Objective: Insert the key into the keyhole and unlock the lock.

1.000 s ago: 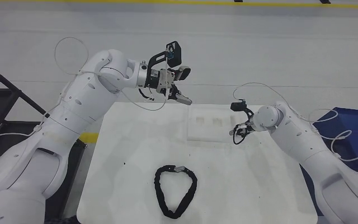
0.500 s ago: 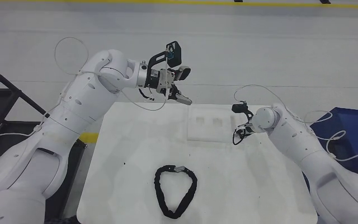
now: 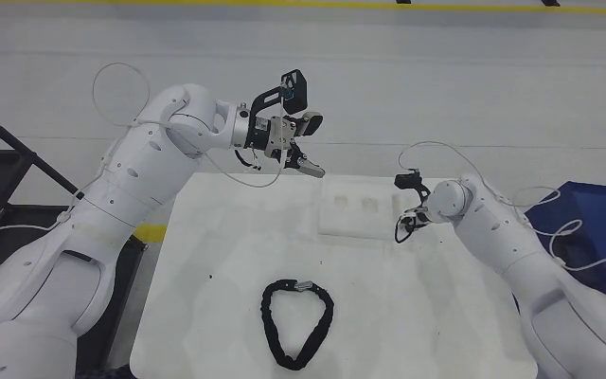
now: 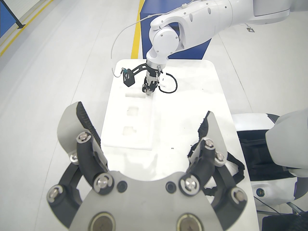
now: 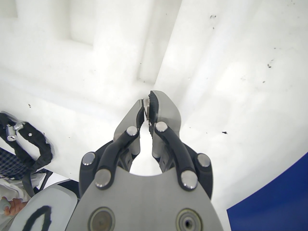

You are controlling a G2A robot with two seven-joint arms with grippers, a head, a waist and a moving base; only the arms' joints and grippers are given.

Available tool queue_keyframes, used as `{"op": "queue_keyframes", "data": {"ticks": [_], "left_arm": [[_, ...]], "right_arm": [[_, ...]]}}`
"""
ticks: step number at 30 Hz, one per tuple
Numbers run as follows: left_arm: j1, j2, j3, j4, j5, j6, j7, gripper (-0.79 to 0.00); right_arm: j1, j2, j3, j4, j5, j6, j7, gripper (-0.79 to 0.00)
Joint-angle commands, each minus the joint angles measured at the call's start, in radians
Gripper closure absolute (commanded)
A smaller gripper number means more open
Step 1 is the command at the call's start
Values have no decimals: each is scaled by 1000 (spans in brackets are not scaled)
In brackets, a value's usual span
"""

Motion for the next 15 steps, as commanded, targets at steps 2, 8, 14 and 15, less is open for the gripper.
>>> {"op": "queue_keyframes", "data": {"ticks": [2,8,14,15], "left_arm": [[0,0,0,0,0,0,0,-785],[0,0,0,0,0,0,0,-785],[0,0,0,0,0,0,0,-785],[0,0,0,0,0,0,0,-785]], "right_arm": [[5,3,10,-15,-12,7,6,0],[6,23,42,-85,-44,35,29,0],[-20,64,106,-218,-75,40,21,0],[-30,74,123,-247,-75,31,15,0]]}}
